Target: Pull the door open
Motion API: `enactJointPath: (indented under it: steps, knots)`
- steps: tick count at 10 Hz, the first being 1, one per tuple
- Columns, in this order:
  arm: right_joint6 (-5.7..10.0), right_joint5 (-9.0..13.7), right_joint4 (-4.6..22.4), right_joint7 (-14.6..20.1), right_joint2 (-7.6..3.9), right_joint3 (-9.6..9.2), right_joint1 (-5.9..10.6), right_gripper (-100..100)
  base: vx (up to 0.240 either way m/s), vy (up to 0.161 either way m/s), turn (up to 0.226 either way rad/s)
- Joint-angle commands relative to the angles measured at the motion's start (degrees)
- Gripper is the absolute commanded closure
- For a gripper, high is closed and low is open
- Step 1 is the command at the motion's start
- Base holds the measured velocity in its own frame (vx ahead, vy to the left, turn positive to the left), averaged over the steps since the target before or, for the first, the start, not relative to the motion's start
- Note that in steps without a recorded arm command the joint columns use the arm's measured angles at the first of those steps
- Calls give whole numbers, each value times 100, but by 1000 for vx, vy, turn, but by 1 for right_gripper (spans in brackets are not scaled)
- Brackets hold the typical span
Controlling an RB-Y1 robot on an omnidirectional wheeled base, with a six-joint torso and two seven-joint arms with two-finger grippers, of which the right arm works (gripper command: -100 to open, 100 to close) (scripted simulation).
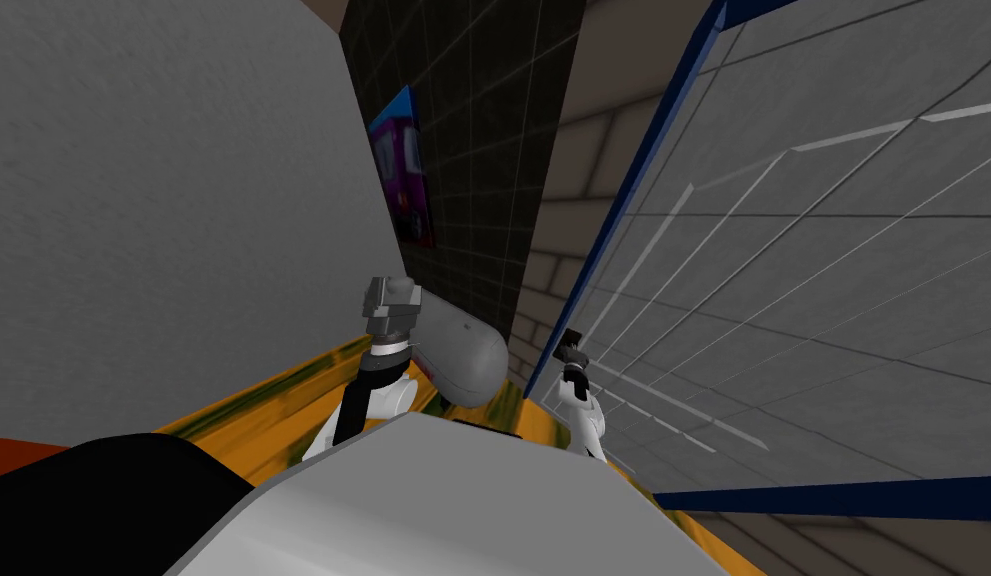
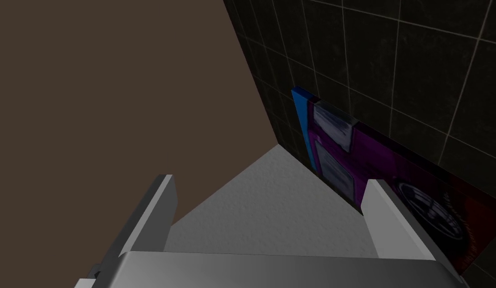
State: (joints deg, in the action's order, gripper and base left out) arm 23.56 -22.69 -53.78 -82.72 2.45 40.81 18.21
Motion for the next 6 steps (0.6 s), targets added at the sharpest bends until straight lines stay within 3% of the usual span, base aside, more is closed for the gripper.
enactJointPath:
  steps: [1,4,6]
  knots:
    - [-20,4,8,8,-124,-1,15,-100,-209,-2,29]
    - [-69,9,-5,46,-337,-41,53,-100,-188,48,11]
    - [-126,16,-20,89,-346,-88,98,-100,-154,91,-35]
